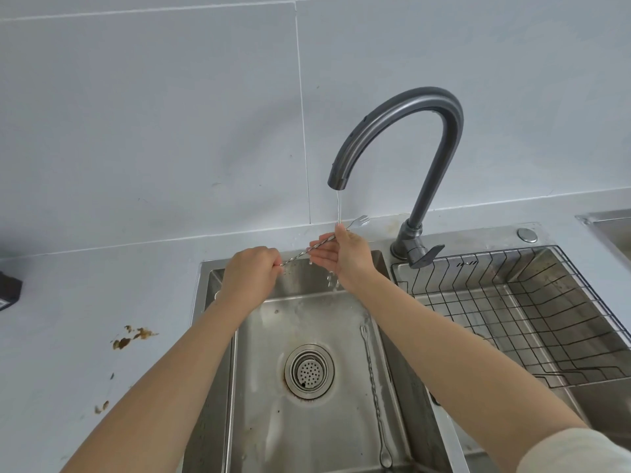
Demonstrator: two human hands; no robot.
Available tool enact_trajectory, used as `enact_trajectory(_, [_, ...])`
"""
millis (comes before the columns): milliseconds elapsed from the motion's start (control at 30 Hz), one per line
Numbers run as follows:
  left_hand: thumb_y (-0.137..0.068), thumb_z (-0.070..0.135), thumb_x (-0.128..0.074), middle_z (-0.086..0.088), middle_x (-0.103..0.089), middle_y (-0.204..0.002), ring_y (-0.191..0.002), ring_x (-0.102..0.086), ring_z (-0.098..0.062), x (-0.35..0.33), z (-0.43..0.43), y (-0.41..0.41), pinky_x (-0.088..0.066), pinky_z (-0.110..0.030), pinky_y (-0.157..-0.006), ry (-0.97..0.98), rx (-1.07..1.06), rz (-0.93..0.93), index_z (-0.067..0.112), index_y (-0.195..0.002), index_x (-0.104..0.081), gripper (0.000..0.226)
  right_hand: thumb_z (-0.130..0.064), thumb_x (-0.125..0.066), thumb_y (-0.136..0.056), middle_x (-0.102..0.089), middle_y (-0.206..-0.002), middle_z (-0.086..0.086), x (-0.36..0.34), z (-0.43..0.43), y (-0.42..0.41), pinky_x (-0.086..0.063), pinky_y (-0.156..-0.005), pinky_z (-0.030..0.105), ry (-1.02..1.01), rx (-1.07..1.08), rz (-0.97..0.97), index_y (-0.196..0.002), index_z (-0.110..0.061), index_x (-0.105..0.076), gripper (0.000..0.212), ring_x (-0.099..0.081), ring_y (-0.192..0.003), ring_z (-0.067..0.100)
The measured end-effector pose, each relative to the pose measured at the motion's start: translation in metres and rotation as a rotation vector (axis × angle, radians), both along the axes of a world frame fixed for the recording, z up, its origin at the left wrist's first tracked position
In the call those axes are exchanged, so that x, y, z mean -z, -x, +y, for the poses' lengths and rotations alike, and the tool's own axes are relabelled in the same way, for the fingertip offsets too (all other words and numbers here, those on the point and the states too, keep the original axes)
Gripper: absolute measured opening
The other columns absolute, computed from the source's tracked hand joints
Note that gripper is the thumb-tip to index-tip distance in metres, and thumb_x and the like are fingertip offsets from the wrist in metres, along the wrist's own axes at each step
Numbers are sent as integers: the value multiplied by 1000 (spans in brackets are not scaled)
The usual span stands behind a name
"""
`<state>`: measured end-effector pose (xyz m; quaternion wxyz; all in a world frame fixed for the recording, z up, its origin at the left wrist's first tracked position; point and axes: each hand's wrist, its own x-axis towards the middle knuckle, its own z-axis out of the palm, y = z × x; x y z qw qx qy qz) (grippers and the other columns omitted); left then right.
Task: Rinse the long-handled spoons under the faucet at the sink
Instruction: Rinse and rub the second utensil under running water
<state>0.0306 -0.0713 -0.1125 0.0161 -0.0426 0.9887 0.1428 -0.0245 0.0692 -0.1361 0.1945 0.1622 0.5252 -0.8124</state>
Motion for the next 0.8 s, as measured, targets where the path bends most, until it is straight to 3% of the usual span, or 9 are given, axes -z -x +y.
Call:
enact_trajectory(100, [-90,16,-52,-12,-66,-101,-98,-57,-30,-1,0,2,-39,-31,-79,-2,-1,-9,4,-95,-64,18,-1,-53,-90,-62,-72,12,-2,1,-1,-58,-62,23,-6,-24,61,-75,-5,-52,15,-65,-56,14])
enact_trajectory(167, [-90,17,-52,-11,-66,-102,-98,-57,-30,-2,1,4,-39,-31,-79,-1,-3,-10,4,-96,-64,18,9,-58,-84,-61,-72,11,-4,2,-2,-58,-64,22,3,-18,80,-76,-6,-51,18,-64,-58,14])
enact_trajectory(300, [-90,18,-52,-12,-66,-100,-96,-57,-31,-3,4,11,-41,-34,-80,6,11,3,5,-96,-64,18,-7,-50,-93,-62,-73,11,-7,2,-4,-58,-60,23,-15,-40,60,-76,-6,-51,18,-64,-63,18])
enact_trajectory(400, [-90,17,-52,-12,-67,-99,-95,-57,-31,-4,7,15,-41,-35,-78,9,26,34,5,-95,-65,18,-23,-36,-100,-62,-72,13,-9,3,-1,-57,-61,28,1,-36,24,-75,-5,-52,35,-64,-64,22])
enact_trajectory(667, [-90,13,-48,-12,-68,-96,-94,-58,-31,-2,11,24,-37,-33,-69,72,62,67,8,-96,-67,20,3,-57,-86,-63,-74,13,-7,15,-2,-59,-63,22,-9,-63,86,-73,-2,-58,14,-67,-53,10])
enact_trajectory(800, [-90,11,-47,-15,-67,-94,-91,-59,-34,1,20,32,-42,-35,-70,96,110,111,6,-95,-67,21,-16,-55,-92,-63,-74,8,-7,18,-2,-58,-60,25,-37,-13,16,-76,-7,-57,18,-67,-58,13])
